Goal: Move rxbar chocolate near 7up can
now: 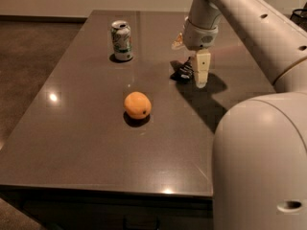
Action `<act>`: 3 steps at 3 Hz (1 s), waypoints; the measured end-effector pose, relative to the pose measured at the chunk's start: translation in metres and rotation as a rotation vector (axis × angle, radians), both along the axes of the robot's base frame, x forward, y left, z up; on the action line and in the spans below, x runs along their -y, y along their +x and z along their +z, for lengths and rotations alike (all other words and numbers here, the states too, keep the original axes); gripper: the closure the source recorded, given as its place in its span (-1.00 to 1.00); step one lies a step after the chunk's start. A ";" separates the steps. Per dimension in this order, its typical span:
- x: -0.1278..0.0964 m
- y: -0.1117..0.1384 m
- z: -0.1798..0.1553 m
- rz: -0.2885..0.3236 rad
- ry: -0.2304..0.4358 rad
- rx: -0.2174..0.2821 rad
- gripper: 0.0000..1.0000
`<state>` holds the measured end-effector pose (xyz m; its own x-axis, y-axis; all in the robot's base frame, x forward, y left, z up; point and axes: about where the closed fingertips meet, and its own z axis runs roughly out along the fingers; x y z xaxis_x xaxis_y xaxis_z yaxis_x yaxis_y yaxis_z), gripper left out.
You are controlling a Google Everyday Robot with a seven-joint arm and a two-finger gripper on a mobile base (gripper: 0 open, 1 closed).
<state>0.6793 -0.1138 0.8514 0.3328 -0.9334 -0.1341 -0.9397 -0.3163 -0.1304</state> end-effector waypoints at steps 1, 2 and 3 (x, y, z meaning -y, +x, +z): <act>-0.002 0.008 -0.004 0.022 -0.016 0.006 -1.00; 0.001 0.017 -0.011 0.039 -0.050 -0.007 -0.94; 0.004 0.026 -0.020 0.050 -0.082 -0.019 -0.32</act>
Offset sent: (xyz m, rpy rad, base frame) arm 0.0039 -0.0173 -0.0047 -0.1016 0.0958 0.0590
